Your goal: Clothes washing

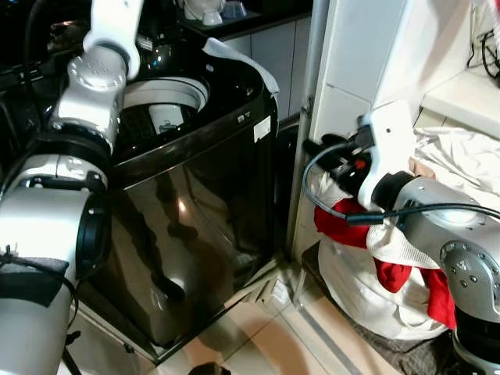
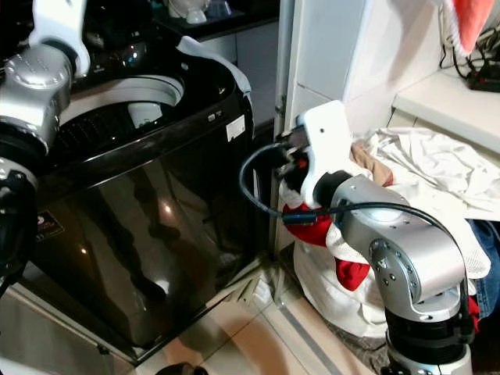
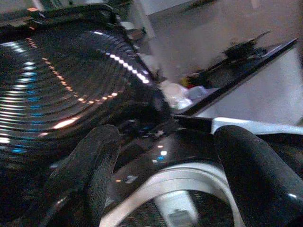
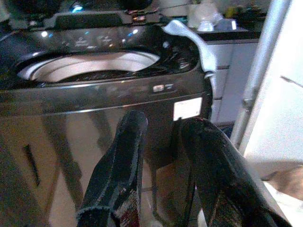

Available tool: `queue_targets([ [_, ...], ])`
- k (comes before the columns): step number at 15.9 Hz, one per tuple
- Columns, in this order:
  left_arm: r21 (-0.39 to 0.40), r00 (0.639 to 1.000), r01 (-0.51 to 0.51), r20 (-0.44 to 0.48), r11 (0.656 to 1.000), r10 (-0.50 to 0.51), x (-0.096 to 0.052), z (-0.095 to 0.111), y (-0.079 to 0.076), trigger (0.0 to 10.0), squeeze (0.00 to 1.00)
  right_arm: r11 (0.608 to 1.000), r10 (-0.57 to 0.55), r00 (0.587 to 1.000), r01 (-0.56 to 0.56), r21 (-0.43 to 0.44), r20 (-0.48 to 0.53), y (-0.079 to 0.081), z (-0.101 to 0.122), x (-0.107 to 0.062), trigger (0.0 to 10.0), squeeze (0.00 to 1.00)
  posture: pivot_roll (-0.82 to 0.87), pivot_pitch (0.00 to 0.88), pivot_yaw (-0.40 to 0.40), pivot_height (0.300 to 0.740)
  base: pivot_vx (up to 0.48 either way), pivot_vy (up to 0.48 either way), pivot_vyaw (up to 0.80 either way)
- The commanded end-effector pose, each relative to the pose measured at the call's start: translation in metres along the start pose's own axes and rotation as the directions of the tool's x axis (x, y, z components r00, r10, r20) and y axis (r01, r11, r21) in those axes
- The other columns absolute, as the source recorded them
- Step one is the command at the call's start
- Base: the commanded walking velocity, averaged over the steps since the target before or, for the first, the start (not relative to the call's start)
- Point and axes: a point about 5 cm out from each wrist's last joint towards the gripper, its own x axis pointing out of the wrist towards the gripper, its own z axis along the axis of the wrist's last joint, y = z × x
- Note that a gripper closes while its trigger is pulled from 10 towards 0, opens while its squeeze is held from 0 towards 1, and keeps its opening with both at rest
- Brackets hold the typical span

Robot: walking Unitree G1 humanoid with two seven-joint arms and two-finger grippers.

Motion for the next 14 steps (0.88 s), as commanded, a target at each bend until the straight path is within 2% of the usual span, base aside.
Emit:
queue_targets([
  [1,-0.050,0.999,0.044,-0.028,0.998,-0.045,-0.001,-0.007,-0.003,10.0,0.00,1.000,-0.025,0.999,0.025,-0.002,0.034,-0.002,0.005,-0.001,10.0,0.00,-0.06,0.000,0.121,0.740,0.000,0.000,0.00],
  [2,-0.162,0.990,0.127,-0.031,0.979,-0.134,-0.006,-0.020,-0.016,10.0,0.00,0.996,-0.091,0.994,0.092,-0.001,0.066,-0.004,0.006,-0.002,10.0,0.00,-0.06,0.000,0.122,0.740,0.000,0.000,0.00],
  [3,-0.197,0.989,0.133,-0.031,0.971,-0.142,-0.009,-0.026,-0.020,10.0,0.00,0.992,-0.124,0.990,0.124,-0.004,0.074,-0.006,0.006,-0.002,10.0,0.00,-0.05,0.000,0.122,0.740,0.000,0.000,0.00],
  [4,-0.246,0.985,0.149,-0.051,0.958,-0.166,-0.017,-0.041,-0.030,10.0,0.00,0.982,-0.189,0.979,0.190,-0.006,0.081,-0.008,0.005,-0.002,10.0,0.00,-0.05,0.000,0.119,0.740,0.000,0.000,0.00],
  [5,-0.305,0.981,0.160,-0.054,0.939,-0.185,-0.032,-0.059,-0.044,10.0,0.00,0.970,-0.241,0.966,0.243,-0.006,0.094,-0.010,0.004,-0.002,10.0,0.00,-0.04,0.000,0.107,0.740,0.000,0.000,0.00],
  [6,-0.330,0.978,0.149,-0.088,0.932,-0.188,-0.055,-0.080,-0.058,10.0,0.00,0.959,-0.276,0.956,0.281,-0.045,0.096,-0.008,0.001,0.000,10.0,0.00,-0.04,0.000,0.095,0.740,0.000,0.000,0.00],
  [7,-0.313,0.978,0.133,-0.111,0.940,-0.176,-0.075,-0.093,-0.068,10.0,0.00,0.952,-0.286,0.953,0.294,-0.084,0.095,-0.005,-0.002,0.001,10.0,0.00,-0.03,0.000,0.086,0.740,0.000,0.000,0.00],
  [8,-0.295,0.978,0.145,-0.103,0.944,-0.182,-0.087,-0.095,-0.072,10.0,0.00,0.949,-0.287,0.953,0.296,-0.105,0.093,-0.004,-0.004,0.002,10.0,0.00,-0.03,0.000,0.074,0.740,0.000,0.000,0.00],
  [9,-0.291,0.978,0.152,-0.097,0.945,-0.187,-0.091,-0.095,-0.075,10.0,0.00,0.949,-0.287,0.953,0.297,-0.111,0.093,-0.004,-0.005,0.002,10.0,0.00,-0.03,0.000,0.074,0.740,0.000,0.000,0.00],
  [11,-0.301,0.976,0.205,-0.014,0.931,-0.219,-0.115,-0.080,-0.090,10.0,0.00,0.947,-0.312,0.947,0.317,-0.060,0.082,-0.005,-0.014,0.002,10.0,0.00,0.00,0.000,0.039,0.740,0.000,0.000,0.00],
  [12,-0.313,0.976,0.214,0.029,0.925,-0.216,-0.118,-0.073,-0.095,10.0,0.00,0.945,-0.324,0.944,0.326,-0.024,0.061,-0.006,-0.019,0.002,10.0,0.00,0.01,0.000,0.027,0.740,0.000,0.000,0.00],
  [14,-0.282,0.975,0.222,0.038,0.933,-0.220,-0.120,-0.062,-0.097,10.0,0.00,0.944,-0.329,0.943,0.329,0.013,0.046,-0.006,-0.023,0.005,10.0,0.00,0.02,0.000,0.020,0.740,0.000,0.000,-0.24],
])
